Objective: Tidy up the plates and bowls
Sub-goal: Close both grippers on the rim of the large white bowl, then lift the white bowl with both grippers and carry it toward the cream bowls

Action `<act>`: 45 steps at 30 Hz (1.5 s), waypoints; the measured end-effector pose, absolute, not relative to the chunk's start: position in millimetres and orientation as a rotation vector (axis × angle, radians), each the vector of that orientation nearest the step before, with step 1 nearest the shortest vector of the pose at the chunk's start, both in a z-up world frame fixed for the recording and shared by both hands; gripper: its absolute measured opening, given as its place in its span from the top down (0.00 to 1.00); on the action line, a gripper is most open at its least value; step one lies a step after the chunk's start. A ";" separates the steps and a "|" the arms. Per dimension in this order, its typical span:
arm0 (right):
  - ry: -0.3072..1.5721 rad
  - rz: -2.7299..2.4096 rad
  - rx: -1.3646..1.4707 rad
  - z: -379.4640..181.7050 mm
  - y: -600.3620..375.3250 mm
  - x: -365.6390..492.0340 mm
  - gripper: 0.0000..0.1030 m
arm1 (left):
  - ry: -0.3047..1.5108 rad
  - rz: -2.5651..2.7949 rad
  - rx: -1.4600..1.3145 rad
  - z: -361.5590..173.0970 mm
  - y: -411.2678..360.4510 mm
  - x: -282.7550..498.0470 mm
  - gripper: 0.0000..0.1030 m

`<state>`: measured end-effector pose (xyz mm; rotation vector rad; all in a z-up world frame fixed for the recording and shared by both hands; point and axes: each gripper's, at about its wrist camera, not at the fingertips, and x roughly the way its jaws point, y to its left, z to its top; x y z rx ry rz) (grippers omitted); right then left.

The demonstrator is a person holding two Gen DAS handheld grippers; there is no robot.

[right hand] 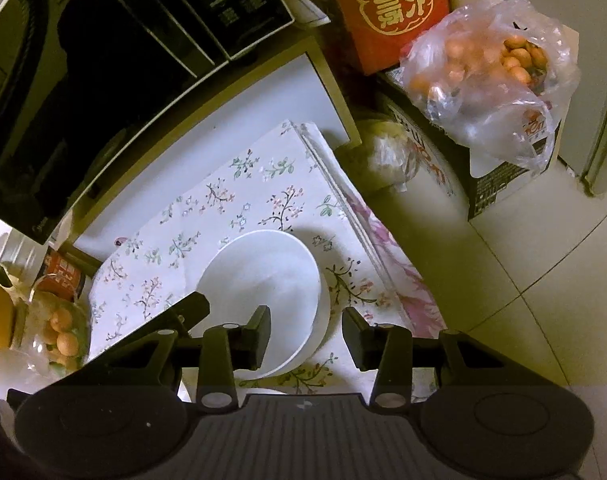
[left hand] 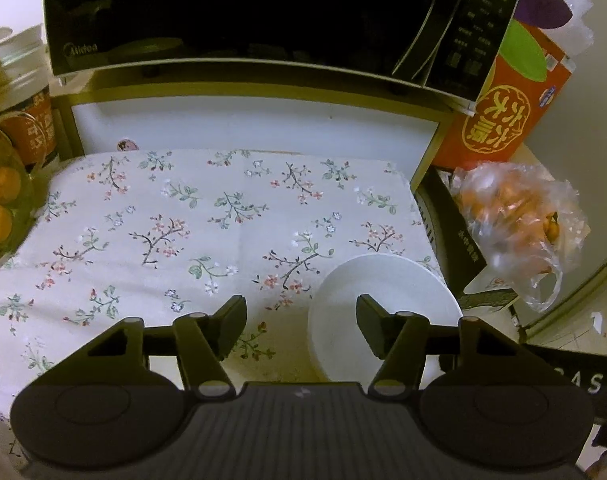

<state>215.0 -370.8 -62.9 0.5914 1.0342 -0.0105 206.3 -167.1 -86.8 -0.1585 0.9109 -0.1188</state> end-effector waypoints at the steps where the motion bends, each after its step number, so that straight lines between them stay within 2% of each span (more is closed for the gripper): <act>1: 1.035 -0.010 0.585 -63.4 -368.9 215.9 0.62 | 0.914 -0.126 -0.158 -88.0 -167.3 207.5 0.48; 5: 1.045 -0.006 0.542 -65.3 -362.7 220.3 0.65 | 0.930 -0.140 -0.172 -93.1 -166.8 212.8 0.56; 10: 1.064 -0.042 0.536 -67.8 -361.1 223.0 0.68 | 0.952 -0.148 -0.211 -98.0 -165.3 215.4 0.61; 13: 1.078 -0.037 0.528 -70.0 -356.5 224.8 0.78 | 0.958 -0.154 -0.205 -99.5 -168.6 215.2 0.67; 15: 1.080 -0.034 0.522 -69.2 -353.7 225.3 0.88 | 0.969 -0.157 -0.219 -100.0 -169.3 214.8 0.79; 19: 1.082 -0.043 0.503 -64.9 -349.9 224.7 0.88 | 0.944 -0.158 -0.206 -92.1 -169.2 210.6 0.84; 30: 1.015 -0.013 0.490 -33.1 -351.8 214.7 0.89 | 0.894 -0.158 -0.237 -64.6 -158.6 190.4 0.85; 45: 0.908 0.137 0.371 34.9 -328.4 152.3 0.89 | 0.874 -0.164 -0.301 -21.1 -126.8 109.2 0.86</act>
